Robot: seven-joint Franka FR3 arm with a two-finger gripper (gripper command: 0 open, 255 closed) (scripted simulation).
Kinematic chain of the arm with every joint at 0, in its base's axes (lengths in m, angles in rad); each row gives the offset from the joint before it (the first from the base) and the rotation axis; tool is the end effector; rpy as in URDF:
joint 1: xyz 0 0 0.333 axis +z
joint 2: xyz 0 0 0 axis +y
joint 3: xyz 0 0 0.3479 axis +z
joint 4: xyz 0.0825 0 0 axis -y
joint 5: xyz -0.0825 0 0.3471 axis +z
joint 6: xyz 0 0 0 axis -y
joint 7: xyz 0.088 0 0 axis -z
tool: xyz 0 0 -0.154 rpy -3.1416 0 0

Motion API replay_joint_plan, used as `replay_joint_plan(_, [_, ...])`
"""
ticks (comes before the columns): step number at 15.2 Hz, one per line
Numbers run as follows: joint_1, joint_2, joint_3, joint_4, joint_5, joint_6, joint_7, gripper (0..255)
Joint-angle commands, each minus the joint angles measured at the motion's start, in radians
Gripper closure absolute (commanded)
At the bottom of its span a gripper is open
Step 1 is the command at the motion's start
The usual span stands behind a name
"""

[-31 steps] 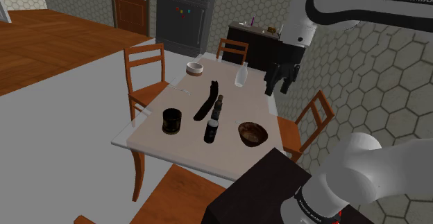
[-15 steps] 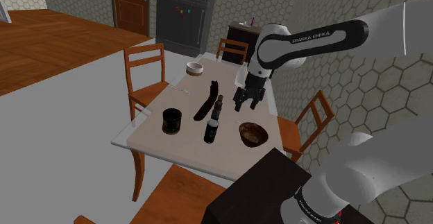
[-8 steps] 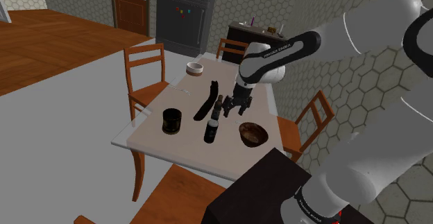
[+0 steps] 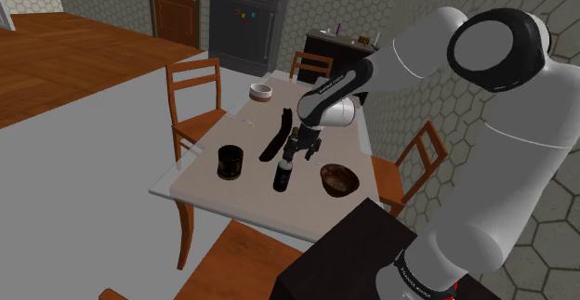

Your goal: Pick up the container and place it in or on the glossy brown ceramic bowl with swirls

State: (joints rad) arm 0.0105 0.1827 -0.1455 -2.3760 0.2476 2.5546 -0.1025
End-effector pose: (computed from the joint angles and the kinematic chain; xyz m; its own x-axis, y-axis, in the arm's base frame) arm 0.4879 -0.0640 0.2625 0.9721 -0.2344 0.0004 -0.2329 -0.9662 -0.1102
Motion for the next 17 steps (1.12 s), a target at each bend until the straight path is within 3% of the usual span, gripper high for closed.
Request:
replay_joint_plan(1, [-0.011, 0.085, 0.008, 0.057, 0.036, 0.036, -0.027, 0])
replay_joint_plan(5, [-0.039, 0.233, 0.033, 0.164, 0.088, 0.090, -0.065, 0])
replay_joint_plan(17, [-0.055, 0.331, 0.066, 0.191, 0.125, 0.162, -0.093, 0])
